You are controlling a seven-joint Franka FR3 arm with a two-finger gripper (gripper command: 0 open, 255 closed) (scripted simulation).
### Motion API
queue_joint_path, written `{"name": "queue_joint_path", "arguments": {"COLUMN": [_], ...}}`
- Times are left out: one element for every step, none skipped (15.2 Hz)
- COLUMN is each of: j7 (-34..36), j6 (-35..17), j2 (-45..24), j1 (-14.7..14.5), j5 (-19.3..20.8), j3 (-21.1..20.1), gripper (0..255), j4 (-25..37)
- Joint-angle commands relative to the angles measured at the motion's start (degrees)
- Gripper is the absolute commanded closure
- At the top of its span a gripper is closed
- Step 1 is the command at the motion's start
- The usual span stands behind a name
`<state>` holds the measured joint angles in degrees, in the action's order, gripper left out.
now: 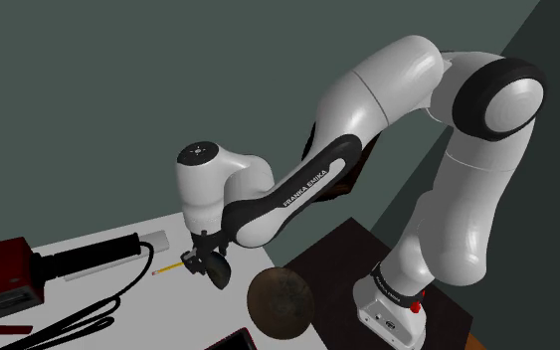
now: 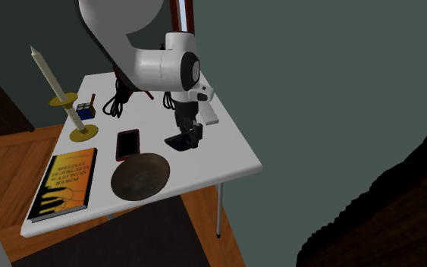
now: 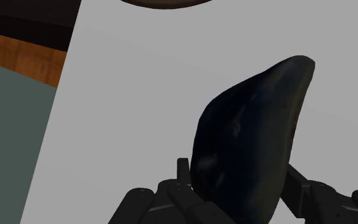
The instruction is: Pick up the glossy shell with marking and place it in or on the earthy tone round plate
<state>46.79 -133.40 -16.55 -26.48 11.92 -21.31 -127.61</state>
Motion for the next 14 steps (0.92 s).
{"name": "queue_joint_path", "arguments": {"j7": [0.0, 0.0, 0.0, 0.0, -0.3, -0.6, -0.9, -1.2, -1.4, -1.7, -2.0, -2.2, -2.5, -2.8], "j6": [0.0, 0.0, 0.0, 0.0, 0.6, 1.3, 1.9, 2.6, 3.2, 3.9, 4.6, 5.2, 5.9, 6.6], "j2": [0.0, 0.0, 0.0, 0.0, 0.6, 1.3, 1.9, 2.5, 3.1, 3.7, 4.3, 4.9, 5.5, 6.1], "j1": [0.0, 0.0, 0.0, 0.0, 0.1, 0.2, 0.3, 0.4, 0.5, 0.6, 0.7, 0.8, 0.8, 0.9], "j5": [0.0, 0.0, 0.0, 0.0, -0.4, -0.8, -1.2, -1.6, -1.9, -2.3, -2.7, -3.0, -3.4, -3.7], "j3": [0.0, 0.0, 0.0, 0.0, -0.2, -0.4, -0.5, -0.7, -0.8, -0.9, -1.0, -1.1, -1.2, -1.3], "gripper": [255, 255, 255, 255, 255, 255, 255, 255, 255, 255, 255, 255, 255, 255], "j4": [0.0, 0.0, 0.0, 0.0, 0.0, 0.1, 0.2, 0.3, 0.4, 0.5, 0.6, 0.8, 0.9, 1.1]}}
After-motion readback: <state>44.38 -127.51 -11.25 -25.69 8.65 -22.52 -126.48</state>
